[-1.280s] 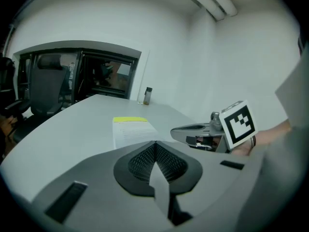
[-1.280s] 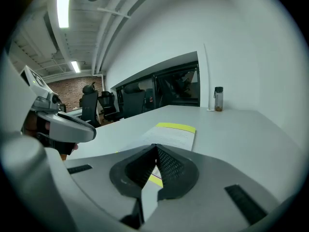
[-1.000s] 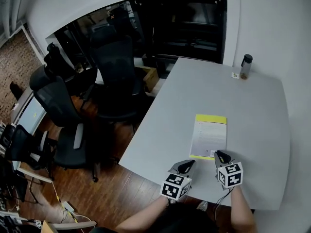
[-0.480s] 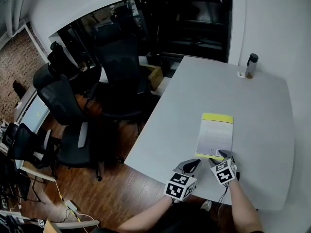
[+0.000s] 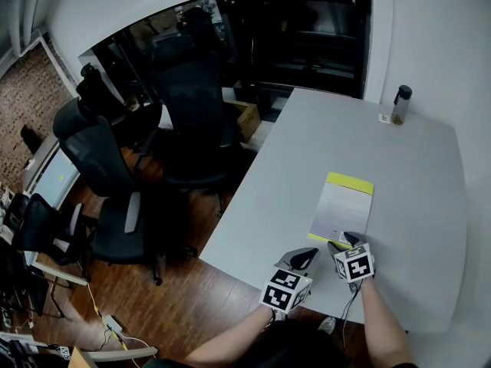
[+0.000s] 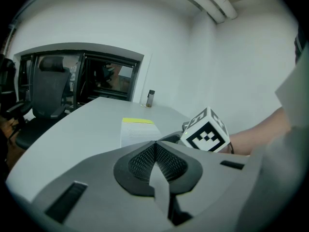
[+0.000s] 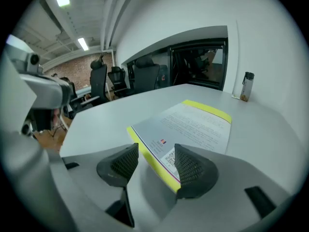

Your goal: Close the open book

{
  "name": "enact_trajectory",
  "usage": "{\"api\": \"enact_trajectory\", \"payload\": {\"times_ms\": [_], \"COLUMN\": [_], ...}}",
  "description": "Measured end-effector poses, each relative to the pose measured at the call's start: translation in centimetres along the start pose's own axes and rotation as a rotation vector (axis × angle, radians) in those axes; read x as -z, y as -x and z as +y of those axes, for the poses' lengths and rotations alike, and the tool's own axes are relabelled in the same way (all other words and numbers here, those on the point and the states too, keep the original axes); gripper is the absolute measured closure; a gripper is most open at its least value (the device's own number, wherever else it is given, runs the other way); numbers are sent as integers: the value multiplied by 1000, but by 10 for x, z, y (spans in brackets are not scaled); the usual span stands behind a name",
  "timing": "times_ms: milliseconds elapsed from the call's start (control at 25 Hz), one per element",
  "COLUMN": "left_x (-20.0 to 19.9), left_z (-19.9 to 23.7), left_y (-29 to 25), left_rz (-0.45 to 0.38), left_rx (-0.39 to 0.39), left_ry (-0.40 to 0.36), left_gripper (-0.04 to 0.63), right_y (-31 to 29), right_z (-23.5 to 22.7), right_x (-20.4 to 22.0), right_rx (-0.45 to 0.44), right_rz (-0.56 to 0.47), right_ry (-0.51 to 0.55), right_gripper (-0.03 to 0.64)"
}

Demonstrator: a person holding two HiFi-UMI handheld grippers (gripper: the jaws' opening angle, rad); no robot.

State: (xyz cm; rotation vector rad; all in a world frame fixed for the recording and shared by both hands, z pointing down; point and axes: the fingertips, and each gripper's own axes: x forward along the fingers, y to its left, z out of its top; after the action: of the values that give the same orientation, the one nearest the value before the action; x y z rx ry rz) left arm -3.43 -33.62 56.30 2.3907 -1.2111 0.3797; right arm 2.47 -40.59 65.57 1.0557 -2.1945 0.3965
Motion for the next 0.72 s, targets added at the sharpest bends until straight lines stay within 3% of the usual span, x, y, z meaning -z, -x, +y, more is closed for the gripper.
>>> {"api": "enact_trajectory", "payload": {"times_ms": [200, 320, 440, 720], "left_x": [-34, -62, -85, -127], "left_z": [7, 6, -2, -29], "left_y": [3, 3, 3, 12], "left_rz": [-50, -97, -134, -217], "left_rx": [-9, -16, -14, 35], "left_ry": [-72, -98, -148, -181], "left_gripper": [591, 591, 591, 591], "right_y": [47, 86, 117, 177], "right_z": [-11, -23, -30, -32], "right_x": [-52, -78, -92, -117], "right_rx": [-20, 17, 58, 100], "right_rz": [-195, -315, -393, -519], "right_ry": [-73, -136, -158, -171], "right_gripper": [382, 529, 609, 611]}}
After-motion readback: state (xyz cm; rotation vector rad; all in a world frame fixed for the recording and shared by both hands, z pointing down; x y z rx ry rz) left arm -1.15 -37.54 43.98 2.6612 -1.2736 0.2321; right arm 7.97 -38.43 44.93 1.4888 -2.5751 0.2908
